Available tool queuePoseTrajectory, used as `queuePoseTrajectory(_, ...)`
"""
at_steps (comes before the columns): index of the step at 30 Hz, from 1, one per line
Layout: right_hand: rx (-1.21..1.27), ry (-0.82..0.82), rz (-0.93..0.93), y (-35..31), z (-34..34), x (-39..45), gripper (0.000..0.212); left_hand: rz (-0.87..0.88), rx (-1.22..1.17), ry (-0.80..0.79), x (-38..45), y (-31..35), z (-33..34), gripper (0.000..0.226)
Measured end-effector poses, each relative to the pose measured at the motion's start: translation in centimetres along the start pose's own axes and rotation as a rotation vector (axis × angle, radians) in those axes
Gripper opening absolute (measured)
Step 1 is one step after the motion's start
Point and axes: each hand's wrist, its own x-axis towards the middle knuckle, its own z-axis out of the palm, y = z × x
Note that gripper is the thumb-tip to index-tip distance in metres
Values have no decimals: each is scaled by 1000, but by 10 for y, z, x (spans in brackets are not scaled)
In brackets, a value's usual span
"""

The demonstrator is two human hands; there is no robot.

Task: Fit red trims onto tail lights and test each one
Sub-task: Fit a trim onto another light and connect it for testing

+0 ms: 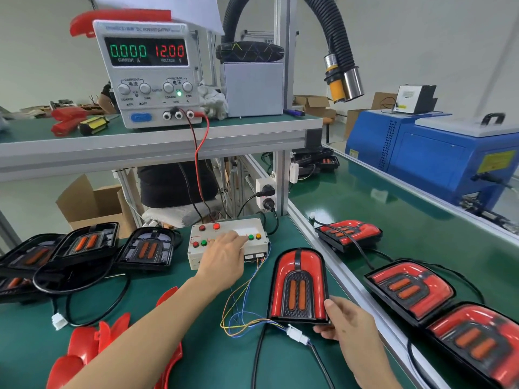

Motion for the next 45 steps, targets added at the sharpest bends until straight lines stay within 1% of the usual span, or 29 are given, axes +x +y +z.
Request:
queuePoseTrajectory(4,17,3,-24,0,1,-3,13,-32,64,-79,15,8,7,51)
queuePoseTrajectory(9,25,-10,-36,0,2,-3,12,-78,106,-127,21,7,11,42)
queuePoseTrajectory(12,24,-12,-42,2,1,-2,13,-116,99,-154,22,8,11,47)
queuePoseTrajectory(16,7,-17,-31,5,1,0,13,-147,91,-166,25,12,10,51)
queuePoseTrajectory(24,4,-18,-21,5,2,1,13,-118,90,-159,22,10,15,57)
queuePoseTrajectory(29,1,-19,-45,3,1,-2,14,-126,35,-154,20,9,18,61)
queuePoseTrajectory(33,-4,-20,-42,1,1,-4,15,-129,19,-148,22,8,18,60)
queuePoseTrajectory(40,-5,-7,-40,-3,2,-7,16,-98,60,-176,22,8,14,62)
queuePoseTrajectory(42,0,7,-43,-5,3,-8,15,-80,36,-191,18,13,9,59)
queuePoseTrajectory(43,2,17,-40,-5,3,-9,15,-68,-13,-179,14,16,6,55)
queuePoseTrajectory(45,-3,29,-28,-4,3,-8,15,-56,-178,-104,1,25,-3,39)
